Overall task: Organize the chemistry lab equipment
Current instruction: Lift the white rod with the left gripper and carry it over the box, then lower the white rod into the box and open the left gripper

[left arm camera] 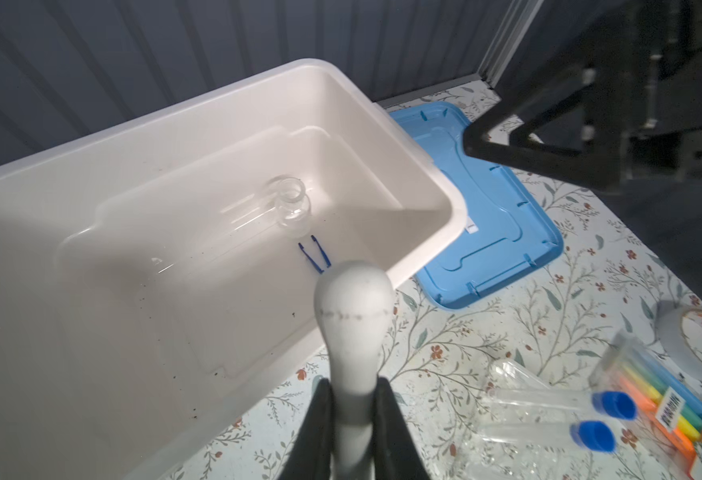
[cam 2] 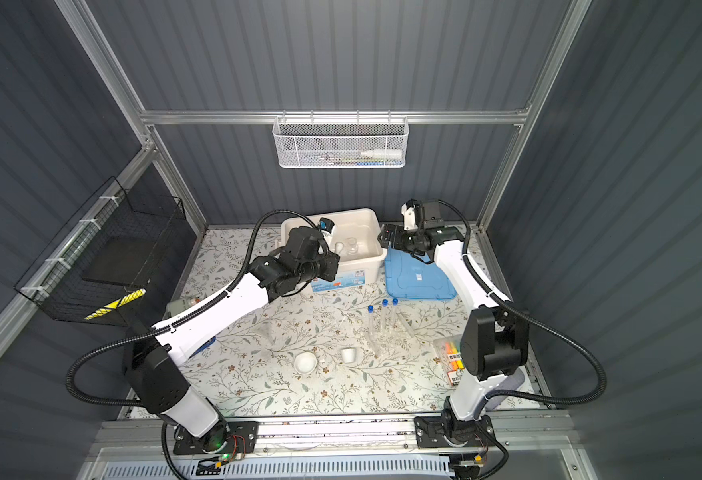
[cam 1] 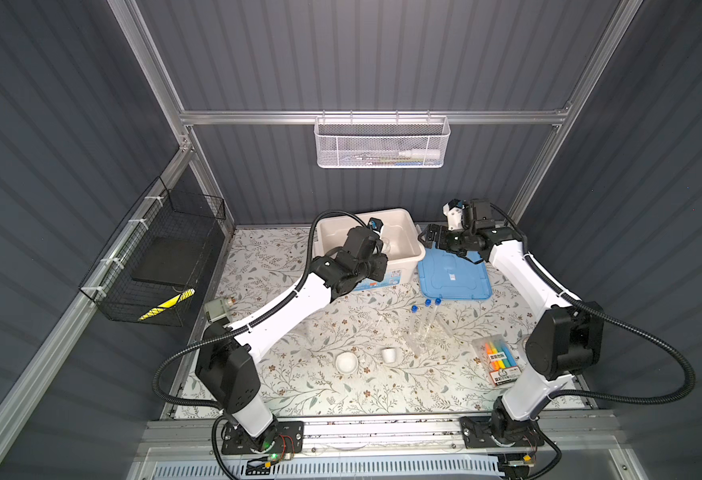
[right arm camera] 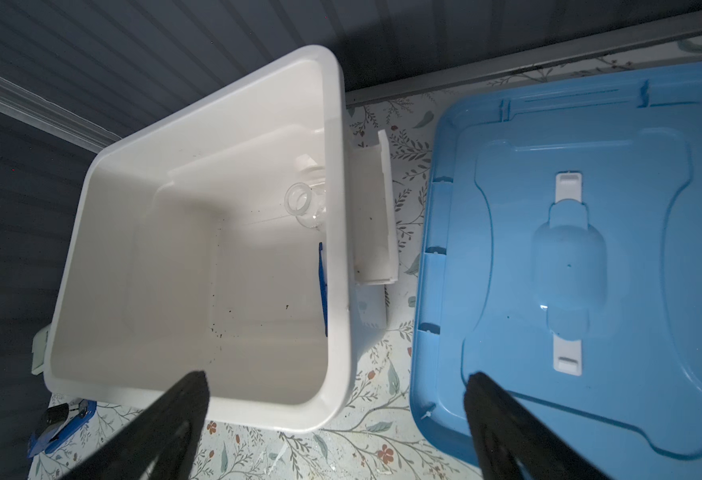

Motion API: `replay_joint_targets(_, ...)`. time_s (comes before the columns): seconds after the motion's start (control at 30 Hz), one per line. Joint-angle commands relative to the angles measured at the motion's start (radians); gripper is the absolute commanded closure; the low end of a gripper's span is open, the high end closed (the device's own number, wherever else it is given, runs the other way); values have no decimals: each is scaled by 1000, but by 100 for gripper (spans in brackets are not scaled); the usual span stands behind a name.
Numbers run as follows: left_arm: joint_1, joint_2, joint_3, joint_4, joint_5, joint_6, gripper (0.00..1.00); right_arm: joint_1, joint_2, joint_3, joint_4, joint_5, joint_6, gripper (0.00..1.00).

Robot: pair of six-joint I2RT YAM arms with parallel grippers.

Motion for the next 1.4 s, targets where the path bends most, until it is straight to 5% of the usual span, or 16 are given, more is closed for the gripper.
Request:
replay_joint_targets(0.0,38,56,68,29,70,9,96,-5,20,-9,-8,-16,2,3)
replay_joint_targets(0.73,230,570,628,-136,327,45,94,-4,22,-50,-13,-85,41,5)
replay_joint_targets(1.37,249,745,665,-221,343,140,94,-4,64,-39,10,-119,71,5)
